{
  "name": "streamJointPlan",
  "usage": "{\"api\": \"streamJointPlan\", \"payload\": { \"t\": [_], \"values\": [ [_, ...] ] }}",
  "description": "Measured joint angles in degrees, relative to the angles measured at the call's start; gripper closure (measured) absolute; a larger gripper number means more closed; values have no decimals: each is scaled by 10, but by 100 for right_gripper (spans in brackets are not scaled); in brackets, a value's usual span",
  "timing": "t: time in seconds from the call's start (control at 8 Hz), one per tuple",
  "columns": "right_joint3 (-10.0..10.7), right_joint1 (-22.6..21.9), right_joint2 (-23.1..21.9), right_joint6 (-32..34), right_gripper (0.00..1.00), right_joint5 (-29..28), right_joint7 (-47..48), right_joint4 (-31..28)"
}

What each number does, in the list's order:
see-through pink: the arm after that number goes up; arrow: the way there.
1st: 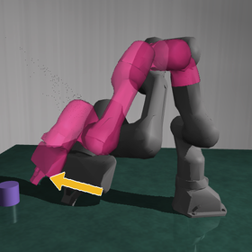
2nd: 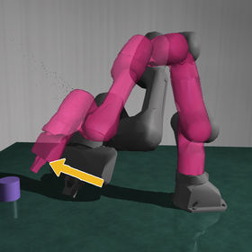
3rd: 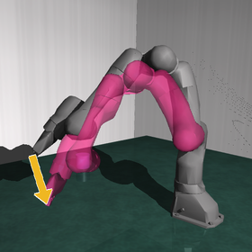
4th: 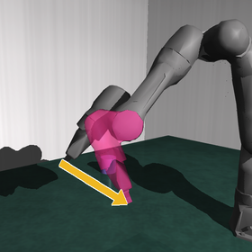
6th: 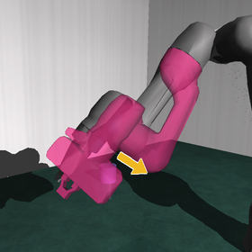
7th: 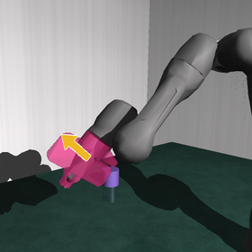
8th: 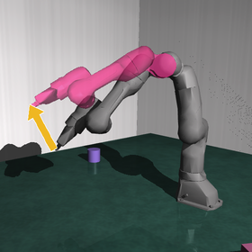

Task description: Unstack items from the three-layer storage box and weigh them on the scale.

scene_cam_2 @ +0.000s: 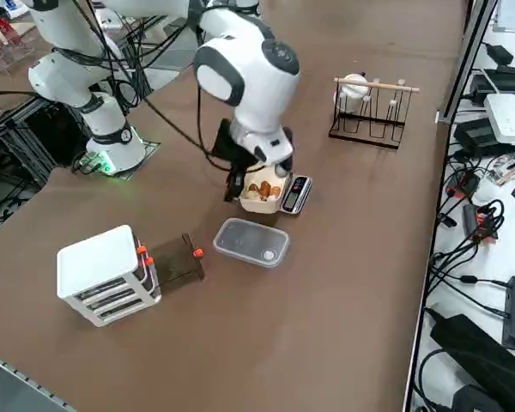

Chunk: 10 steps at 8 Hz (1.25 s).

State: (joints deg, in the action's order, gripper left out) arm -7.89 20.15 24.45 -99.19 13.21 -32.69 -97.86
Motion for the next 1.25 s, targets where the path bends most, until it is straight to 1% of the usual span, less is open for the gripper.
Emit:
{"api": "streamJointPlan", "payload": {
  "t": [0.12, 0.25, 0.38, 0.62, 0.75, 0.88, 1.25],
  "values": [
    [0, 22, 2, -9, 78, 28, -73, -3],
    [1, 38, 6, -39, 97, 49, -134, -15],
    [1, 51, 11, -94, 98, 57, -177, -46],
    [1, 69, 15, -212, 98, 64, -204, -130],
    [1, 74, 14, -238, 98, 65, -208, -157],
    [1, 74, 12, -252, 98, 65, -211, -171],
    [1, 79, 10, -263, 98, 65, -220, -190]
  ]
}}
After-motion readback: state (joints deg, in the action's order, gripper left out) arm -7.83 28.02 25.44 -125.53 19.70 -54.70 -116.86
